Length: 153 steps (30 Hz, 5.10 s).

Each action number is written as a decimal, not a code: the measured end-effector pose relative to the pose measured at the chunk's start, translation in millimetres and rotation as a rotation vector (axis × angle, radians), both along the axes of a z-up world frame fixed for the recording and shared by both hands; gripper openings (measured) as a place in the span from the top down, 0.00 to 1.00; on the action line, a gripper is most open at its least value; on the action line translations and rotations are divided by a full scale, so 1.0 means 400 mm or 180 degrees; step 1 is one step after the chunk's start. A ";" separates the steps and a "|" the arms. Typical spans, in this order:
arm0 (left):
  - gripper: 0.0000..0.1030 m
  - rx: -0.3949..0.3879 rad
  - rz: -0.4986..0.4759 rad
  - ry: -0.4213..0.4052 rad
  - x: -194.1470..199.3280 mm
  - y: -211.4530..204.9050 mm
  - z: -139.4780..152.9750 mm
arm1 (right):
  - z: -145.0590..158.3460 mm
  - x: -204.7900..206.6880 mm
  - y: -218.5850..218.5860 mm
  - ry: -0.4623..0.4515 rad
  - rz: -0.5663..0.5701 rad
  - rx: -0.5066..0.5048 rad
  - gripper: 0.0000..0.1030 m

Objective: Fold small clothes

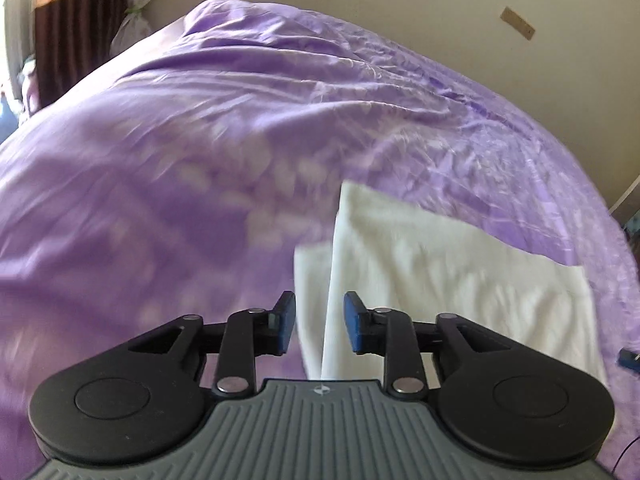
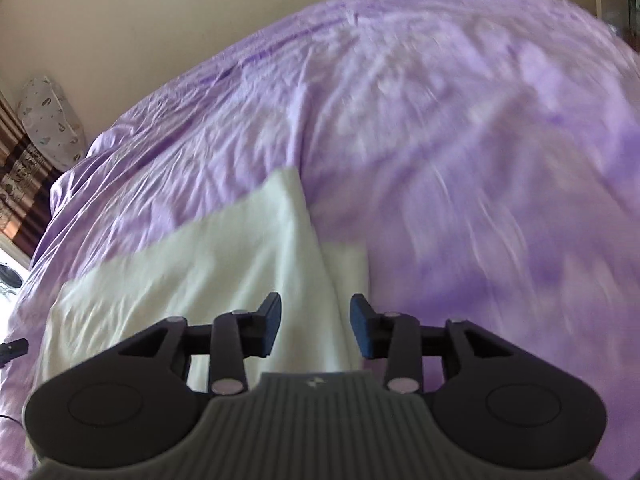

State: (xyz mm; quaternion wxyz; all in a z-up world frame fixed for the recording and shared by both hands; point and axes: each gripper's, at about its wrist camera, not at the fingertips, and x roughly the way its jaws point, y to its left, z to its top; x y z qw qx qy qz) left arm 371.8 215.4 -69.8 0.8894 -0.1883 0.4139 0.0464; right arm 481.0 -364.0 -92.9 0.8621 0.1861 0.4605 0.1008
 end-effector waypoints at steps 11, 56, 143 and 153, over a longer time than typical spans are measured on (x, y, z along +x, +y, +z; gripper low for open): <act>0.36 -0.1068 0.0567 0.0052 -0.278 0.015 -0.078 | -0.021 -0.359 -0.124 0.0137 -0.0478 0.0683 0.41; 0.63 0.0027 0.0590 -0.0075 -0.331 -0.068 -0.046 | -0.039 -0.516 -0.024 -0.0558 -0.0696 -0.0438 0.89; 0.66 -0.0313 -0.1423 0.0462 0.225 -0.938 0.059 | -0.054 -0.308 -0.108 -0.0825 -0.0213 0.0328 0.78; 0.66 -0.0188 -0.0984 0.0410 0.278 -0.706 -0.003 | -0.076 -0.187 -0.105 -0.0661 -0.0021 0.0783 0.60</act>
